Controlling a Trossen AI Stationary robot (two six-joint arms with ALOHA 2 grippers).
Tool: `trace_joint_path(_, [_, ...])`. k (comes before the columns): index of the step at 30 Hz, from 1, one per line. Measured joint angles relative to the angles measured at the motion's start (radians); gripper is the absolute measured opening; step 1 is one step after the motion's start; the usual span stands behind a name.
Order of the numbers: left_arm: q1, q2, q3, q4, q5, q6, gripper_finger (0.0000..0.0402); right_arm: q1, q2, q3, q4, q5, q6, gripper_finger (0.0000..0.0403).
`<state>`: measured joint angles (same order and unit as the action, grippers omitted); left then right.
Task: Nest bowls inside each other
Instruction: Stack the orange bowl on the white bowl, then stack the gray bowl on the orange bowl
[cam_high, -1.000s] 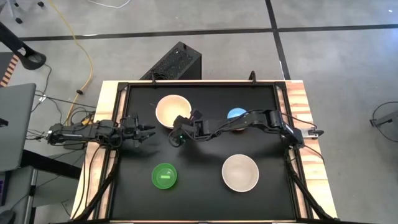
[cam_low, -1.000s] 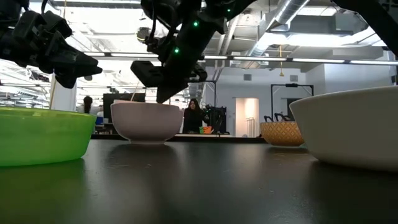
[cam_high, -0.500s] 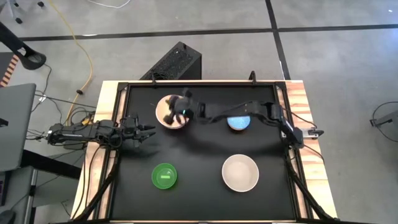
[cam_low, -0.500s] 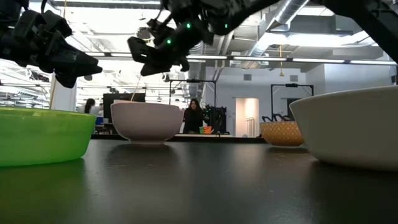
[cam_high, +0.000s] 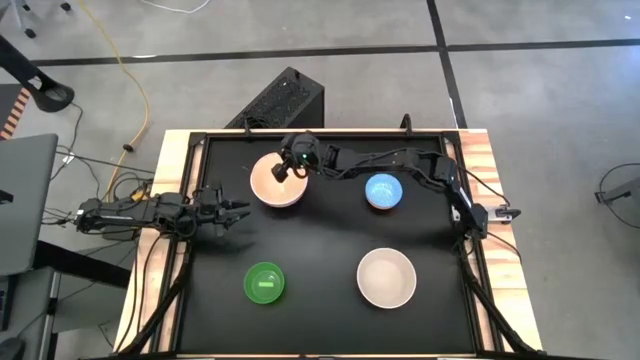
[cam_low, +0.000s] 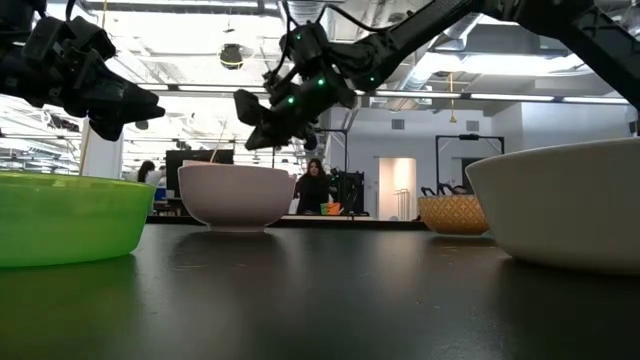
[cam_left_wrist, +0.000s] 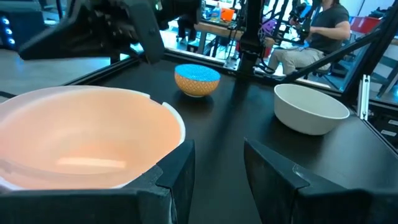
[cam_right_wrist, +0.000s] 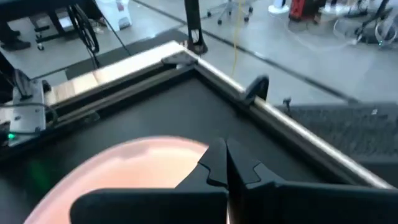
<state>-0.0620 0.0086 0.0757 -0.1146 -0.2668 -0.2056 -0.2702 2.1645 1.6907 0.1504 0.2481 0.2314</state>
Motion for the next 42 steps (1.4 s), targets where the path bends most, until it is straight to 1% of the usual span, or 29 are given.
trace_joint_path(6, [0.0,0.0,0.0,0.002,-0.001,0.002,0.0128,-0.016,0.001,-0.001,-0.116,0.007,0.057,0.0005])
trace_joint_path(13, [0.0,0.0,0.0,0.002,-0.002,0.003,0.0128,-0.017,0.002,-0.001,-0.103,0.011,0.058,0.0005])
trace_joint_path(17, [0.0,0.0,0.0,0.002,-0.002,0.003,0.0128,-0.026,0.002,-0.001,-0.14,0.013,0.084,0.0005])
trace_joint_path(27, [0.0,0.0,0.0,0.001,-0.002,0.003,0.0128,-0.033,0.001,-0.001,-0.212,0.004,0.085,0.0005])
trace_joint_path(36, [0.0,0.0,0.0,0.001,-0.002,0.004,0.0128,-0.032,-0.003,0.015,-0.227,0.003,0.058,0.0005])
trace_joint_path(39, [0.0,0.0,0.0,0.001,-0.002,0.016,0.0128,-0.021,-0.036,0.07,-0.319,-0.038,0.056,0.0005])
trace_joint_path(42, [0.0,0.0,0.0,0.001,-0.002,0.021,0.0128,0.01,-0.096,0.138,-0.532,-0.098,0.057,0.0005])
